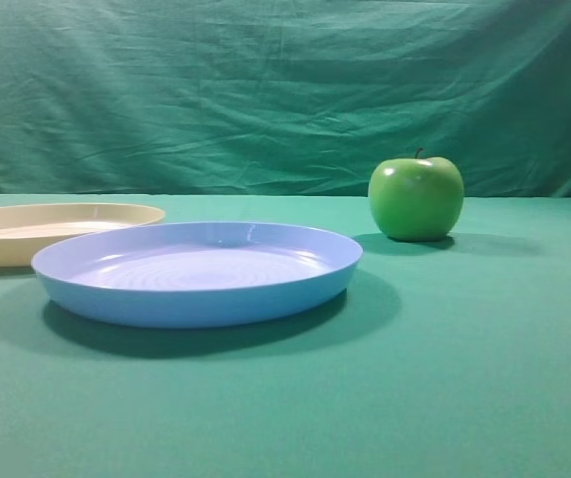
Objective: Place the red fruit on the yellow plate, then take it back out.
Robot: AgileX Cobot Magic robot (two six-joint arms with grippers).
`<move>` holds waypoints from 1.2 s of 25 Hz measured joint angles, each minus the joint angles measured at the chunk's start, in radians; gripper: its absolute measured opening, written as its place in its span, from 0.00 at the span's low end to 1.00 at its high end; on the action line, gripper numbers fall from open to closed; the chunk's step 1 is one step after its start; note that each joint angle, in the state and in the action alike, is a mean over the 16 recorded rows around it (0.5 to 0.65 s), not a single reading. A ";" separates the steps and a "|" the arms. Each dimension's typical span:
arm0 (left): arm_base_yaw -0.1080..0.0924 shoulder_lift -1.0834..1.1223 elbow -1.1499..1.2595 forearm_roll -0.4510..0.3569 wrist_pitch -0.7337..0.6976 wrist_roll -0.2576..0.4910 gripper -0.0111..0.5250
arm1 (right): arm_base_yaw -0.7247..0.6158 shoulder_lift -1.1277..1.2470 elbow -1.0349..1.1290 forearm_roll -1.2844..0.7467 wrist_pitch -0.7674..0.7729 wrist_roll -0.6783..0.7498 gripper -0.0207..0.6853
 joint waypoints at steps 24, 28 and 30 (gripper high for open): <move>0.000 0.000 0.000 0.000 0.000 0.000 0.02 | 0.000 -0.527 -0.428 -0.023 0.596 -0.003 0.43; 0.000 0.000 0.000 0.000 0.000 0.000 0.02 | 0.000 -0.645 -0.432 -0.007 0.661 -0.003 0.23; 0.000 0.000 0.000 0.000 0.000 0.000 0.02 | 0.000 -0.699 -0.433 0.006 0.695 -0.003 0.15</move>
